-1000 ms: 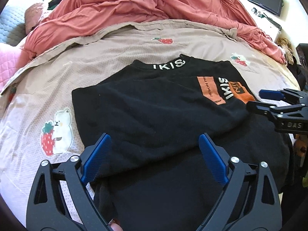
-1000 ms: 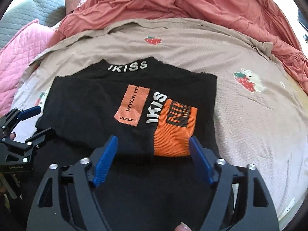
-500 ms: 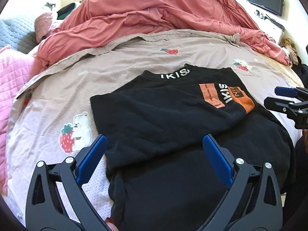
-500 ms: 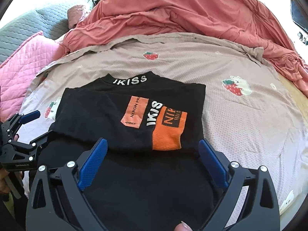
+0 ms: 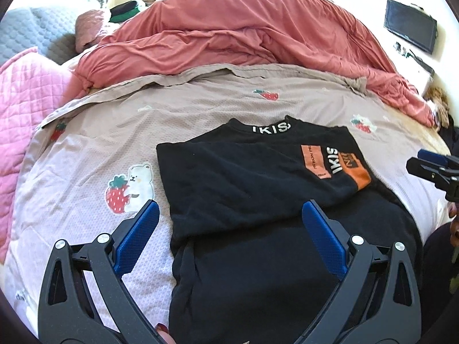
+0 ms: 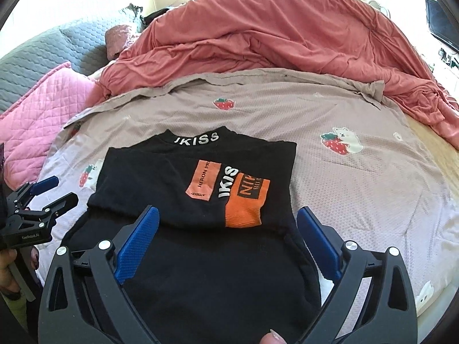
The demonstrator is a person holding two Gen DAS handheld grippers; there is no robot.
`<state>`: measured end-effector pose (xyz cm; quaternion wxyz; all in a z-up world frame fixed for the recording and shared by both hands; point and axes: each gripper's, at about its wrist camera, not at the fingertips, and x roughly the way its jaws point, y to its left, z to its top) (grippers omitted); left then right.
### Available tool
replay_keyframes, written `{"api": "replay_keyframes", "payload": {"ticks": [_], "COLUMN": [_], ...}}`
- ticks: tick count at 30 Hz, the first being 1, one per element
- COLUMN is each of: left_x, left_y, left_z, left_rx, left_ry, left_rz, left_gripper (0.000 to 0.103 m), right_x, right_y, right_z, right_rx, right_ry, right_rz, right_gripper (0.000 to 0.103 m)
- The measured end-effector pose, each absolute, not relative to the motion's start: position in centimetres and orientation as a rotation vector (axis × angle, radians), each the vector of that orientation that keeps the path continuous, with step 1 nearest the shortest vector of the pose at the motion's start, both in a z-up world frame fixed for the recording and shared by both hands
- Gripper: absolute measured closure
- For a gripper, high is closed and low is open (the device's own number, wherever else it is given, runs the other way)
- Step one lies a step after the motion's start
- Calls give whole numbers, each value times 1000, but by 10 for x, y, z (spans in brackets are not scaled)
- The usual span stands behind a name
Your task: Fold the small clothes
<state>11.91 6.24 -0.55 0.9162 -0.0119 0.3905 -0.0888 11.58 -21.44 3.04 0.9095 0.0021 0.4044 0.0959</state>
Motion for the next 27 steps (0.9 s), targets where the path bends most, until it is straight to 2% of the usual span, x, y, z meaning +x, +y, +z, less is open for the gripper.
{"api": "replay_keyframes", "payload": {"ticks": [12, 27], "left_x": [85, 63], "left_y": [78, 93], "left_z": [11, 2], "left_rx": [-80, -78], "left_ry": [779, 832], "left_rz": [-106, -46], "left_gripper": [9, 9], "right_x": [91, 70], "right_y": [-239, -281], "right_z": [50, 39], "right_rx": [34, 69], "right_ry": [786, 816], "right_rz": [204, 145], "right_gripper": [4, 5]}}
